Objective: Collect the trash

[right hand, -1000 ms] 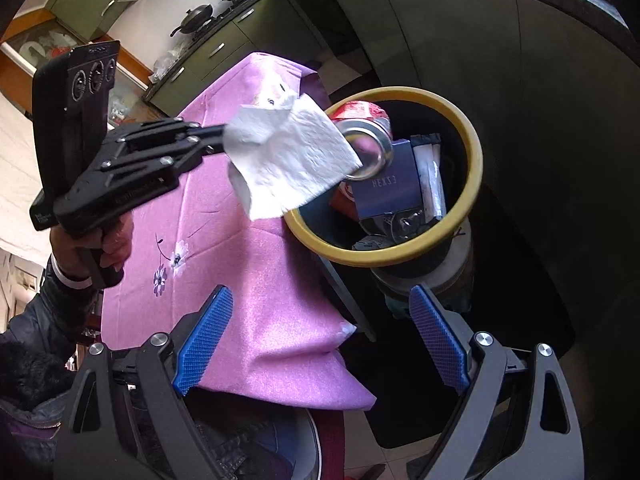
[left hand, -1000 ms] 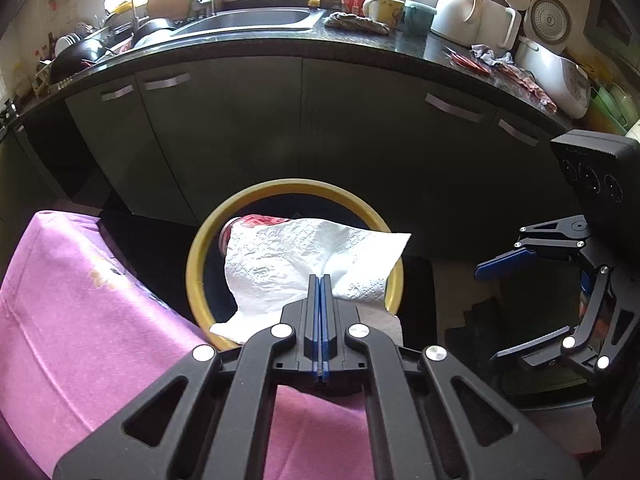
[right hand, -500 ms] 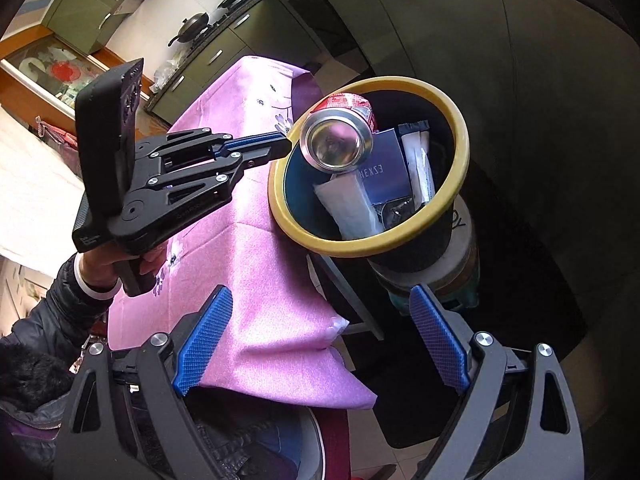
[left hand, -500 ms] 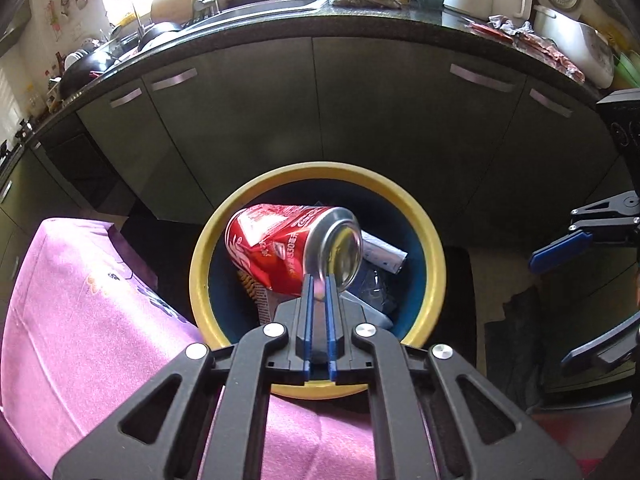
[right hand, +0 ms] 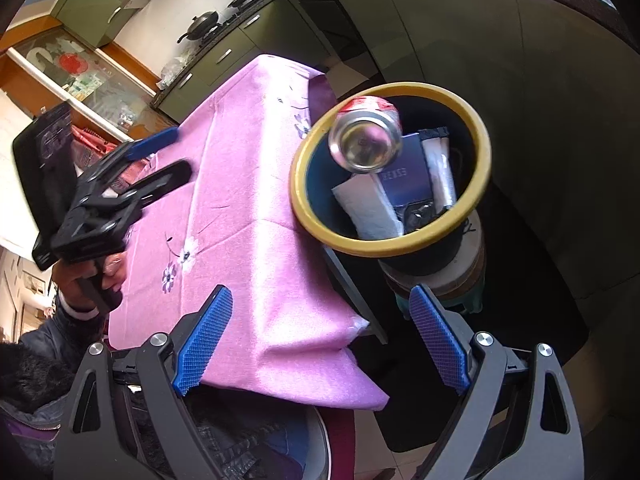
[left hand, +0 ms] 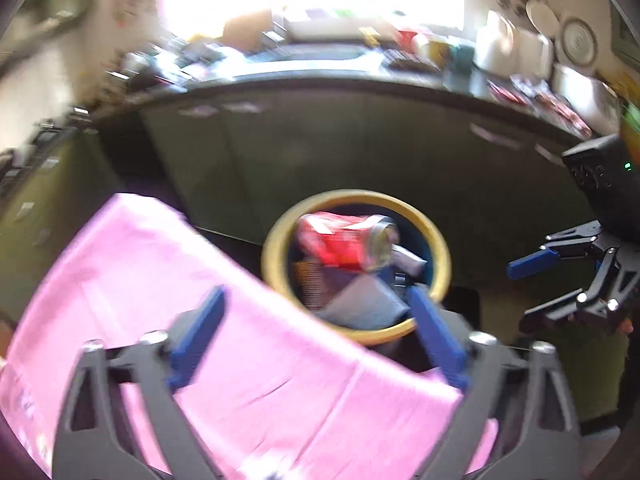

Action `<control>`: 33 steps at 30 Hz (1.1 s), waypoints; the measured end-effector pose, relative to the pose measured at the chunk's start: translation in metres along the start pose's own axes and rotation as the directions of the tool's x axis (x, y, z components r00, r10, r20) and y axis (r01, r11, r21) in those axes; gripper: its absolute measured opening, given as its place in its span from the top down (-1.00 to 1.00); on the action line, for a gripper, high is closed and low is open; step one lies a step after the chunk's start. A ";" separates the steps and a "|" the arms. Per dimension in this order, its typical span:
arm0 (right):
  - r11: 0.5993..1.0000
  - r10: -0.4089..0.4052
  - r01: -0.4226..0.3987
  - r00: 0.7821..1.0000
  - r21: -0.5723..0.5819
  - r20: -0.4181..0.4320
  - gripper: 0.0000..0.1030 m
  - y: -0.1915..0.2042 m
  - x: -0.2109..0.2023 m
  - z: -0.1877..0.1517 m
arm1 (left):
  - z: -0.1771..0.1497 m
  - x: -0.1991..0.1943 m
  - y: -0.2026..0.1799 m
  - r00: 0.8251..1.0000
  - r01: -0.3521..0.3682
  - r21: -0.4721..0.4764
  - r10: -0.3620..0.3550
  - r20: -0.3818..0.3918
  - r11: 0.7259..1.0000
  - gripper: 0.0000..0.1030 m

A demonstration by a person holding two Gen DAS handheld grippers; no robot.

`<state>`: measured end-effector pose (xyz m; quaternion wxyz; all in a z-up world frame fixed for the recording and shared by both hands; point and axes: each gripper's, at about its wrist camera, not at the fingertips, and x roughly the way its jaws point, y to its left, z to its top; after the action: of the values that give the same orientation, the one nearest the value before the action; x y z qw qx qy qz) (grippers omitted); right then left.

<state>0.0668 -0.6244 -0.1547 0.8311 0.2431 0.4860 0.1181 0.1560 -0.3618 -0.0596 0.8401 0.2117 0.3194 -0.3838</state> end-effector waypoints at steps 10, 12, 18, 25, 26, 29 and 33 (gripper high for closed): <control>0.961 -0.156 0.190 0.972 -0.199 0.174 -0.91 0.096 0.004 -0.022 | -0.104 -0.156 0.082 0.903 -0.389 -0.335 0.428 0.047 0.858 -0.87; 0.948 -0.167 0.219 0.959 -0.229 0.227 -0.91 0.116 0.000 -0.029 | -0.127 -0.177 0.094 0.878 -0.435 -0.389 0.478 0.015 0.812 -0.87; 0.901 -0.245 0.357 0.887 -0.246 0.390 -0.91 0.162 -0.012 -0.051 | -0.191 -0.226 0.112 0.849 -0.476 -0.496 0.526 -0.044 0.726 -0.87; 0.880 -0.264 0.409 0.844 -0.242 0.466 -0.91 0.193 -0.021 -0.078 | -0.232 -0.270 0.115 0.814 -0.503 -0.562 0.579 -0.052 0.657 -0.87; 0.878 -0.264 0.414 0.839 -0.242 0.476 -0.91 0.196 -0.023 -0.082 | -0.233 -0.273 0.114 0.812 -0.502 -0.567 0.582 -0.048 0.653 -0.87; 0.866 -0.276 0.439 0.819 -0.239 0.502 -0.91 0.202 -0.028 -0.090 | -0.236 -0.284 0.109 0.803 -0.503 -0.576 0.595 -0.035 0.644 -0.87; 0.859 -0.277 0.450 0.811 -0.246 0.516 -0.91 0.204 -0.032 -0.092 | -0.239 -0.291 0.103 0.796 -0.503 -0.578 0.605 -0.021 0.642 -0.87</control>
<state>-0.0211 -0.4377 -0.0624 0.9592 0.0100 0.2818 -0.0213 0.0010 -0.0063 -0.0136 0.9651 0.0112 0.2612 -0.0139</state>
